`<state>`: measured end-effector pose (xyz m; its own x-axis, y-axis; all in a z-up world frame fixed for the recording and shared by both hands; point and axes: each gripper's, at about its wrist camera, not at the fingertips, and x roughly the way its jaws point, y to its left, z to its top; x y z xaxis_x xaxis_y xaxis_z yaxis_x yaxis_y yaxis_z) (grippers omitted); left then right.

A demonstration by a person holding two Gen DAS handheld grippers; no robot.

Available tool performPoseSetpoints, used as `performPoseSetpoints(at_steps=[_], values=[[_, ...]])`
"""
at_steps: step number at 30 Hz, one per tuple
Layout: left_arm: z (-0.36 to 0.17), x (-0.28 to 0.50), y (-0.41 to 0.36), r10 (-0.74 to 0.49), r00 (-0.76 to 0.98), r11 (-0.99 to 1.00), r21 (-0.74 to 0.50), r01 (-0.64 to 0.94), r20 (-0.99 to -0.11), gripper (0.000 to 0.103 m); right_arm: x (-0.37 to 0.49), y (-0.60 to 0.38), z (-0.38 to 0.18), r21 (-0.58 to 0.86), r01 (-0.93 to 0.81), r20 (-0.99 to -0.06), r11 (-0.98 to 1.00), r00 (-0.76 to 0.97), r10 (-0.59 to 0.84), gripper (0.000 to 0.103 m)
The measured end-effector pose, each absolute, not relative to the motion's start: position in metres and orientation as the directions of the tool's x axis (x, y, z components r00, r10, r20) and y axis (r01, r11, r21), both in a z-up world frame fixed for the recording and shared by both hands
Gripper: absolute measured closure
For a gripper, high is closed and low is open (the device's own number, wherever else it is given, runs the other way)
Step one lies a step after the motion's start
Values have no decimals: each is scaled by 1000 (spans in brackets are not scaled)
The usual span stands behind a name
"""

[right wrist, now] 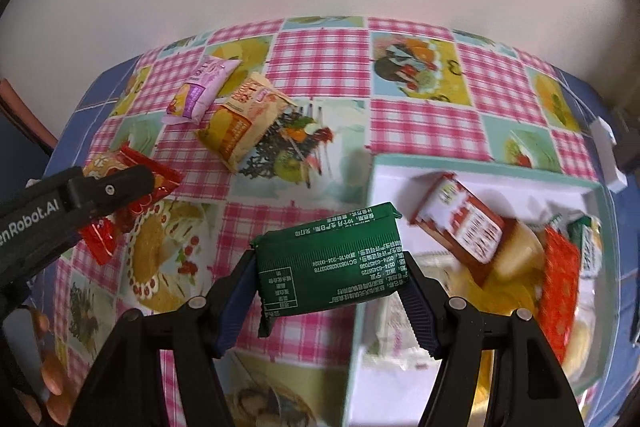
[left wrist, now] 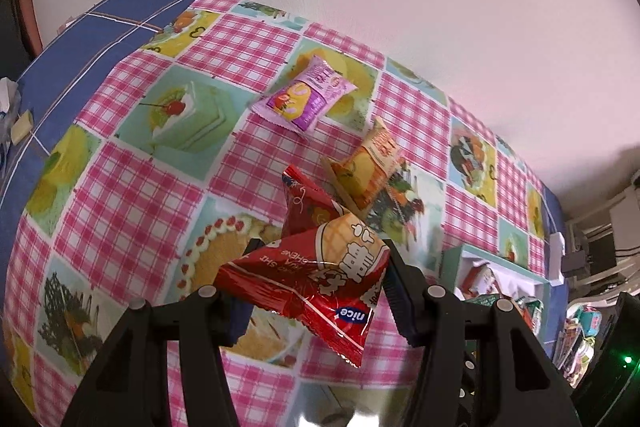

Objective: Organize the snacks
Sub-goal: 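Carry both bags over the white tray and lower them in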

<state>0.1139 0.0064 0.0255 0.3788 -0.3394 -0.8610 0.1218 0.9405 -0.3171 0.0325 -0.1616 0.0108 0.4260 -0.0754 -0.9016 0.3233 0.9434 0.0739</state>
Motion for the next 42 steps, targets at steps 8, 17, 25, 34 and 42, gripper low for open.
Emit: performPoseSetpoints(at_steps=[8,17,25,34,42], values=[[37,85,-7,-369,375,929,-328,171,-850,44,-2,-174,21,70,376,-901,924,421,-103,32],[49,59,-31,-394,375,916,-323,238,-839,44,-36,-193,35,90,427,-889,900,441,-120,32],[44,46,-81,-426,332,884,-309,351,-842,44,-54,-241,35,126,534,-886,836,439,-147,32],[27,28,-140,-441,270,840,-288,459,-856,44,-89,-318,25,110,706,-899,699,371,-233,32],[14,27,-166,-438,252,828,-278,486,-863,44,-105,-362,4,155,773,-909,615,356,-218,32]])
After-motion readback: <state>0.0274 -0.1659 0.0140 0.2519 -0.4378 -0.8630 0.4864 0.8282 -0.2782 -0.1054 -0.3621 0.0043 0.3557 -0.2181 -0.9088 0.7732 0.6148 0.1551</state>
